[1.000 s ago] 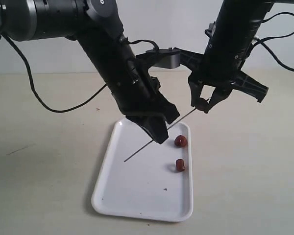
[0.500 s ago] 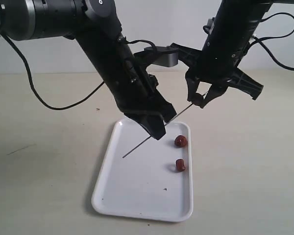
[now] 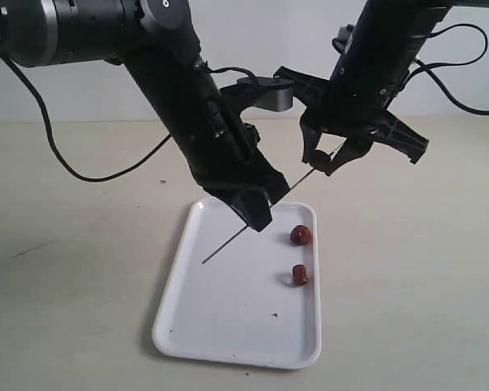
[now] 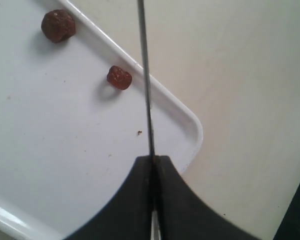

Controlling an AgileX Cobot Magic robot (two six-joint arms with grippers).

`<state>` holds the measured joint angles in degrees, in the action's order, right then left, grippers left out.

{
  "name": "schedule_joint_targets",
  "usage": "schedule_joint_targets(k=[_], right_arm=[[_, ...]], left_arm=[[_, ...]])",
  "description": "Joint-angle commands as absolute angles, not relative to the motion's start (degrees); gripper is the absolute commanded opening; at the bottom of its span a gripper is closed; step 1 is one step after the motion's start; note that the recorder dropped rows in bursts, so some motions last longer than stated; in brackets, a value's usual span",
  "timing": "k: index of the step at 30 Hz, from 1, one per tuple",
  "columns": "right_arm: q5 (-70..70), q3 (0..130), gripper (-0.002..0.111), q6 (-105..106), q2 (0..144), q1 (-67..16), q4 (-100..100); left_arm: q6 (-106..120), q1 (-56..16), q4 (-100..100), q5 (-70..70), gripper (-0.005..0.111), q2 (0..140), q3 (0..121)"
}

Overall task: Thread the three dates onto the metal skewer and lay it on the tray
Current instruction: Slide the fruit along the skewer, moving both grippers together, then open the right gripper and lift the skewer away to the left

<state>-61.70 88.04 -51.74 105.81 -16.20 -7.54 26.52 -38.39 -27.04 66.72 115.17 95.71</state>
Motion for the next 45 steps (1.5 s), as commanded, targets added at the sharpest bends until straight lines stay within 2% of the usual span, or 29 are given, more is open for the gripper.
schedule_joint_targets(k=[1,3,15,21,37,45], right_arm=[[-59.7,88.4,0.054,-50.5,105.9,-16.4,-7.9],[-59.9,88.4,0.059,-50.1,105.9,-16.4,-7.9],[-61.2,88.4,0.060,-48.9,101.2,-16.4,-5.0],[-62.2,88.4,0.070,-48.1,101.1,-16.4,-5.5],[-63.2,88.4,0.070,-43.1,99.2,-16.4,-7.4],[-60.0,88.4,0.070,-41.6,92.5,-16.4,-4.0]], left_arm=[[28.3,-38.8,-28.8,66.6,0.000,115.6,96.1],[28.3,-38.8,-28.8,66.5,0.000,115.6,96.1],[28.2,-38.8,-29.3,63.3,0.000,115.6,96.1],[28.2,-38.8,-29.6,63.1,0.000,115.6,96.1],[28.2,-37.7,-30.8,59.4,0.000,115.6,96.1],[28.3,-36.4,-31.9,57.5,0.000,115.6,96.1]])
